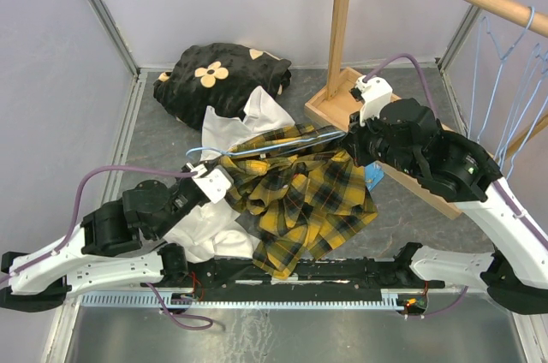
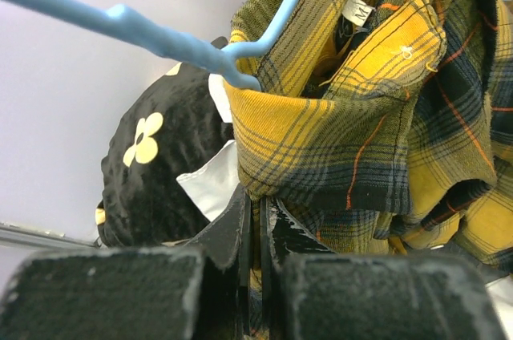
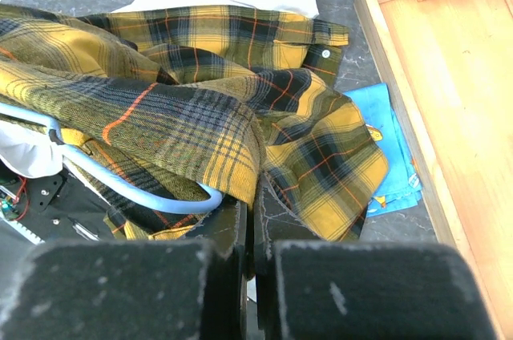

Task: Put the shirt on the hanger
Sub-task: Hang the shirt on the hanger.

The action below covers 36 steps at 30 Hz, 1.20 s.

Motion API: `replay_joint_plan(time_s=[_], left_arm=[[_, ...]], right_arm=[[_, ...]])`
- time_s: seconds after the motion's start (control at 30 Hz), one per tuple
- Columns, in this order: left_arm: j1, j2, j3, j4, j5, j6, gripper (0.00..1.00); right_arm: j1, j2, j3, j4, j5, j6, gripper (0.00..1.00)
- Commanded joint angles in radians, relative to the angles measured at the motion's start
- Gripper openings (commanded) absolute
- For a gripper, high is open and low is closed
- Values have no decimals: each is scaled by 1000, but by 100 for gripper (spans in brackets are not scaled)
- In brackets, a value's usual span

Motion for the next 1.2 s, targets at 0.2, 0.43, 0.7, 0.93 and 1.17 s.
replay_joint_plan(time_s=[0.2, 0.43, 0.7, 0.93, 1.17], left_arm=[[22, -73, -12, -150, -158, 49, 3], [22, -61, -15, -154, -82, 64, 3], [22, -77, -85, -60, 206, 1, 3], [22, -82, -159, -34, 233, -40, 3], [22, -87, -204, 0, 291, -46, 3]], right_arm=[[-88, -64, 64, -128, 210, -175, 0], [-89, -27, 146, -263, 6, -340, 0], [-89, -46, -25, -166, -31, -231, 0], [-88, -37, -132, -130, -38, -201, 0], [-88, -14, -218, -85, -122, -239, 0]])
